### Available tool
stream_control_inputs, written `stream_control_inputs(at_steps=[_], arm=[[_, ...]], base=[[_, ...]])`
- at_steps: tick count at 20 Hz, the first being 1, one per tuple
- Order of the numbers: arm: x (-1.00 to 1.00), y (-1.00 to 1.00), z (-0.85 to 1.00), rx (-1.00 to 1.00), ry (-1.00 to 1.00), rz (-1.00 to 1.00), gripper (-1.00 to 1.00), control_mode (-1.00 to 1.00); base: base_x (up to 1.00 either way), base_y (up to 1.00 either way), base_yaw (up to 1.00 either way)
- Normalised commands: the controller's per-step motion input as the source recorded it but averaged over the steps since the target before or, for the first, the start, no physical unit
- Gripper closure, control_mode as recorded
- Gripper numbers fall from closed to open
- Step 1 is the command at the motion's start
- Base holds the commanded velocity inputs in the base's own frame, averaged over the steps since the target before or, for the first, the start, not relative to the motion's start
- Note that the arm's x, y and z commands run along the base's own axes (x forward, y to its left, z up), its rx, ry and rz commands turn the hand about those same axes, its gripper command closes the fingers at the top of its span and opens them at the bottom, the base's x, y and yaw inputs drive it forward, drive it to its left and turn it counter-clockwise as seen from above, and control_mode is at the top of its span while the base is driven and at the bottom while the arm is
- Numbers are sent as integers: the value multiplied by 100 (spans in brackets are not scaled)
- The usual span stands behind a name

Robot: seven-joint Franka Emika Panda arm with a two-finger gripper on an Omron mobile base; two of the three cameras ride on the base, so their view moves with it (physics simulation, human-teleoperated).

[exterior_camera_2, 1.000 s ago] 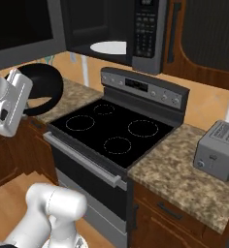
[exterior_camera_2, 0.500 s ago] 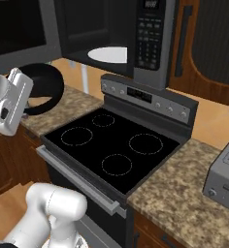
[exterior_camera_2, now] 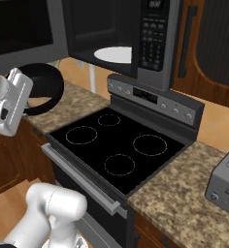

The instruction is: Pick the sweet potato from the sink and place it in the bowl. Then pick the bowl and place it in the microwave. Then close the microwave door and press the start button.

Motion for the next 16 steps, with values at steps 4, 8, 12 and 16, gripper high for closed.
stream_control_inputs(at_steps=[4, 8, 12, 16], arm=[[0, 0, 0, 0, 0, 0, 100, 100], [-32, -2, 46, 0, -19, -14, 100, -100], [24, -18, 49, 1, -15, -17, 100, -100], [47, -37, 54, -1, 3, -7, 100, -100]], base=[[-16, 1, -6], [0, 0, 0], [0, 0, 0], [0, 0, 0]])
